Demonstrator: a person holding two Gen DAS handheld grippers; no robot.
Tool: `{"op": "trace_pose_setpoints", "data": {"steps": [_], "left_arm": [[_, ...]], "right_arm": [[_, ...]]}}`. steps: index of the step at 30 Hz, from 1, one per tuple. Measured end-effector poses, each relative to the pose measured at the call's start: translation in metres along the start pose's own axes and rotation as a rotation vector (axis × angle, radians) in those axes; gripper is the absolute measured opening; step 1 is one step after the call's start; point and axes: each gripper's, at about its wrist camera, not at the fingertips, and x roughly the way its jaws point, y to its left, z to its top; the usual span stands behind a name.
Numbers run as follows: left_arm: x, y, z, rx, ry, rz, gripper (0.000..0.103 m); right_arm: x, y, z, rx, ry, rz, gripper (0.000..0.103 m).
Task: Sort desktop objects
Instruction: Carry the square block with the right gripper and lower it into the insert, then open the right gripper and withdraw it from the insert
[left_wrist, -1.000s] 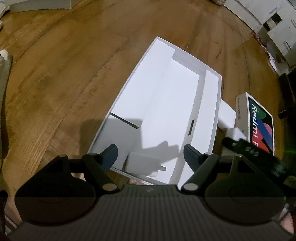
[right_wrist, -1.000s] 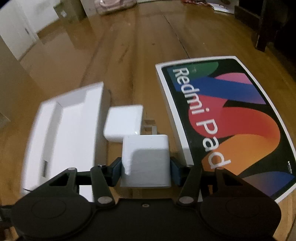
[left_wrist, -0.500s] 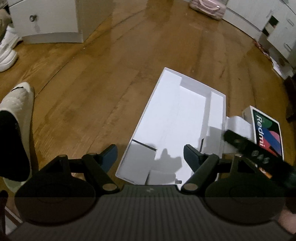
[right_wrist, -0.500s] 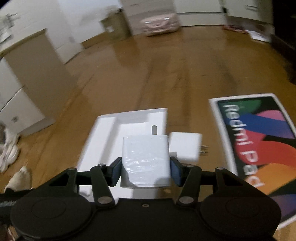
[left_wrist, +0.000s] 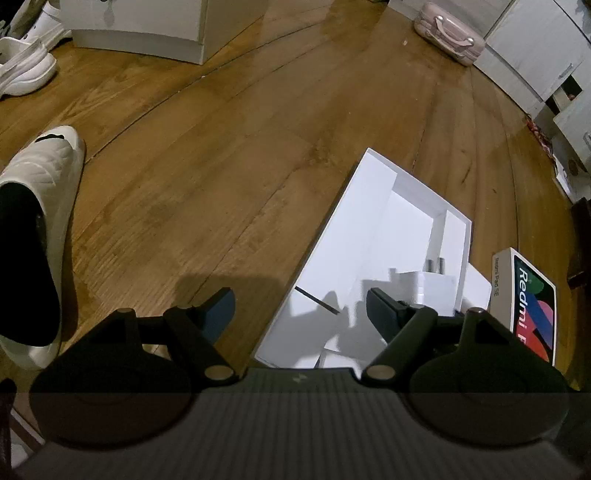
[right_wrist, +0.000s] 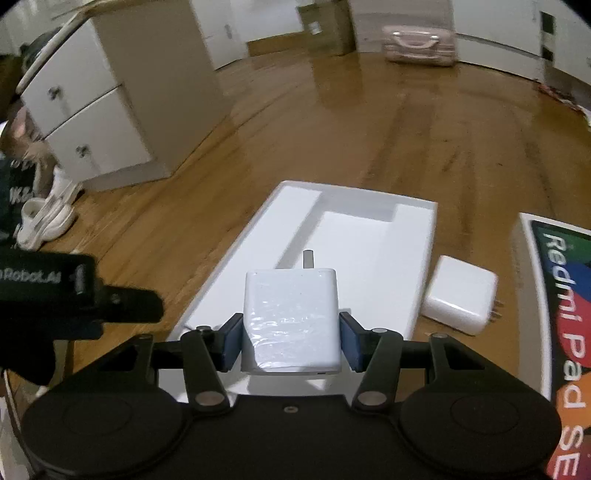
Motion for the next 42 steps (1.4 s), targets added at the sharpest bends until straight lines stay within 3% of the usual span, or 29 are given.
{"op": "trace_pose_setpoints", "data": {"steps": [10,18,30,42], "left_arm": [[0.008,0.003,-0.001,-0.002,0.024,0.004,0.078],[0.007,-0.003,-0.003,0.031,0.003,0.048,0.078],[0.008,-0.003,-0.005,0.028,0.011,0.045,0.078],[0.004,-0.005,-0.005,0.010,0.009,0.032,0.078]], "right_arm": [[0.021,0.018,-0.015,-0.042,0.102,-0.029,0.059],[0.024,0.011,-0.021,0.018,0.111,-0.028,0.059],[0.026,0.017,-0.020,0.032,0.158,-0.063,0.060],[0.009,-0.012,-0.016,0.172,0.111,0.021,0.062]]}}
